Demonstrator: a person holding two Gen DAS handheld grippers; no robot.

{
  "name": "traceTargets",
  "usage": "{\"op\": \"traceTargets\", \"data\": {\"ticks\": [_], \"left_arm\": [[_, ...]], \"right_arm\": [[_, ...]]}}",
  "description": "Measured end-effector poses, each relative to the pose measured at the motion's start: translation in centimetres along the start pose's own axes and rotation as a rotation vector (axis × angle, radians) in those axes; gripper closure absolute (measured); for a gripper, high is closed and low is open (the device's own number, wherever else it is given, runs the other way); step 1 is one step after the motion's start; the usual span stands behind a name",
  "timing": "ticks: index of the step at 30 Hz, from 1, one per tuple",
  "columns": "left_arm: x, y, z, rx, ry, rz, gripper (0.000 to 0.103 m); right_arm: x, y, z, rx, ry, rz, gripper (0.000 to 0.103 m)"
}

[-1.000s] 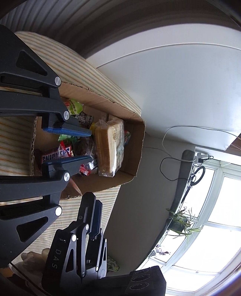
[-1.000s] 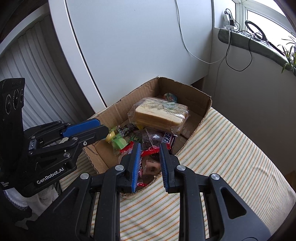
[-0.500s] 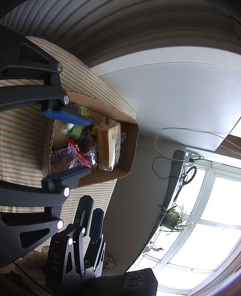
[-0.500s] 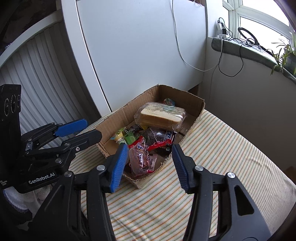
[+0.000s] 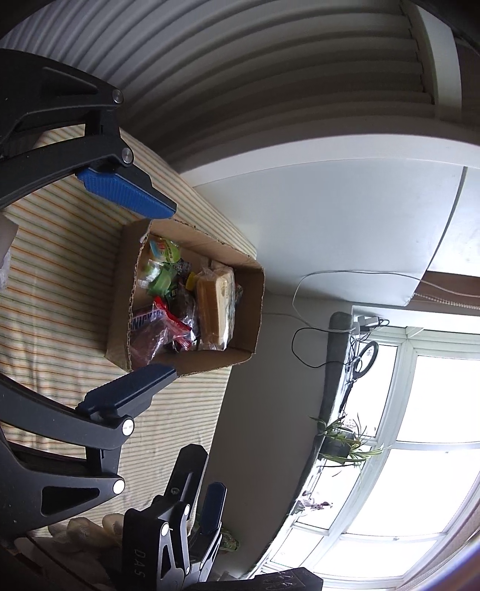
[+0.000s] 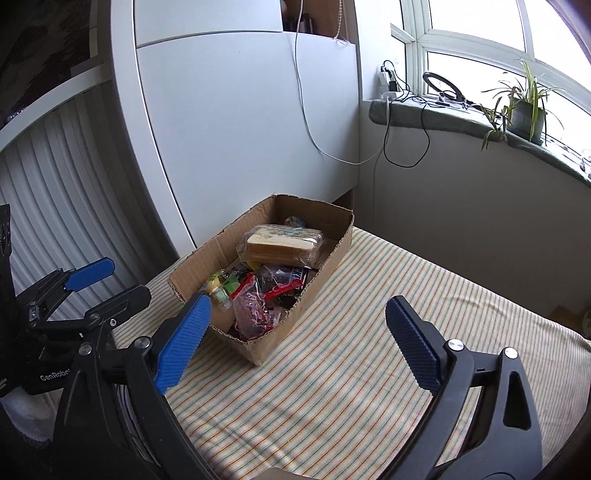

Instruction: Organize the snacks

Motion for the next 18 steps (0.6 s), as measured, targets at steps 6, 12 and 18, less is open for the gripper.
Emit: {"op": "traceTargets", "data": {"ticks": [6, 12, 18], "left_arm": [[-0.1, 0.6, -0.1, -0.005, 0.001, 0.006, 0.022], [-0.7, 0.9, -0.3, -0.004, -0.01, 0.0, 0.022], [-0.8, 1.0, -0.4, 0.002, -0.008, 0.0, 0.022]], "right_arm": [[-0.4, 0.6, -0.4, -0.001, -0.005, -0.007, 0.006], [-0.4, 1.1, -0.5, -0.008, -0.008, -0.006, 0.006], [-0.5, 1.2, -0.6, -0.009, -0.002, -0.006, 0.006]]}}
Point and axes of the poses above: each gripper's, at about its wrist camera, not at the fingertips, and y roughly against the way its jaws point, x to its left, z to its top, the point moved 5 cm from there along -y, roughly the way its jaws point, and after that the axes turned 2 degrees about -x, right-handed, at the moved point
